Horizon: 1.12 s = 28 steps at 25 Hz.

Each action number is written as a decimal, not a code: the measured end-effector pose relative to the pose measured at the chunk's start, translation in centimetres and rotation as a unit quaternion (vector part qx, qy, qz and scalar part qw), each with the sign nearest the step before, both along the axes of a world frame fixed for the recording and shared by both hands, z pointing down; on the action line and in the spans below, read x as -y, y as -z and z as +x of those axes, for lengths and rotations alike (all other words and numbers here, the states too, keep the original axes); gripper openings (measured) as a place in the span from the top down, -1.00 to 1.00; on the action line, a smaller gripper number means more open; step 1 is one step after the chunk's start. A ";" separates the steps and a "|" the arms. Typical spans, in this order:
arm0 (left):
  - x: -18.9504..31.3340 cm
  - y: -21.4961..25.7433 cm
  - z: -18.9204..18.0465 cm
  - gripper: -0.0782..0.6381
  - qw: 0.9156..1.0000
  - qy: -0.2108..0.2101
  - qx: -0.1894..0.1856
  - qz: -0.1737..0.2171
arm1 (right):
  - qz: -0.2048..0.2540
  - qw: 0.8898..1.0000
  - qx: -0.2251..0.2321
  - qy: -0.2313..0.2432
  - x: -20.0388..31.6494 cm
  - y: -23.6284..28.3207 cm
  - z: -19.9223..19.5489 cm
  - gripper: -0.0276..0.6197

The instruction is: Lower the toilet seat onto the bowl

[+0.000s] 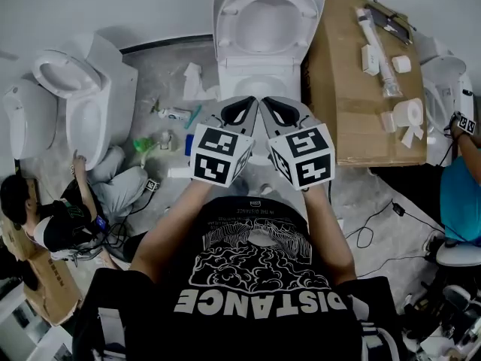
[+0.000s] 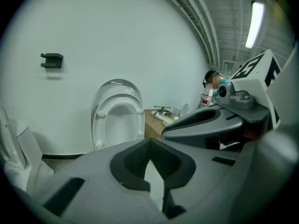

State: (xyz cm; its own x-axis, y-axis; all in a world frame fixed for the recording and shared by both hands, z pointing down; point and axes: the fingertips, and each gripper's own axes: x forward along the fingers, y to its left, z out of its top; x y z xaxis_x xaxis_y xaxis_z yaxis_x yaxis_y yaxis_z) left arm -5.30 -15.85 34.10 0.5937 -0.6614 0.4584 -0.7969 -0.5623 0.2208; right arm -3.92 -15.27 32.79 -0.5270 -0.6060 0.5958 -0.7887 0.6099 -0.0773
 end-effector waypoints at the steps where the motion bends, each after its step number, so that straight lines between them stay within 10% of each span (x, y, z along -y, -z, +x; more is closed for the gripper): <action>1: 0.6 0.0 -0.1 0.75 1.000 -0.004 -0.001 0.000 | -0.005 1.000 -0.013 0.002 0.6 -0.2 -0.1 0.84; 17: 9.9 0.6 0.1 0.75 0.999 -0.042 0.013 0.009 | -0.004 0.987 -0.155 0.040 10.8 0.4 2.2 0.84; 28: 17.7 1.9 1.8 0.75 0.997 -0.017 0.059 0.040 | 0.044 0.985 -0.143 0.091 18.9 3.0 5.1 0.84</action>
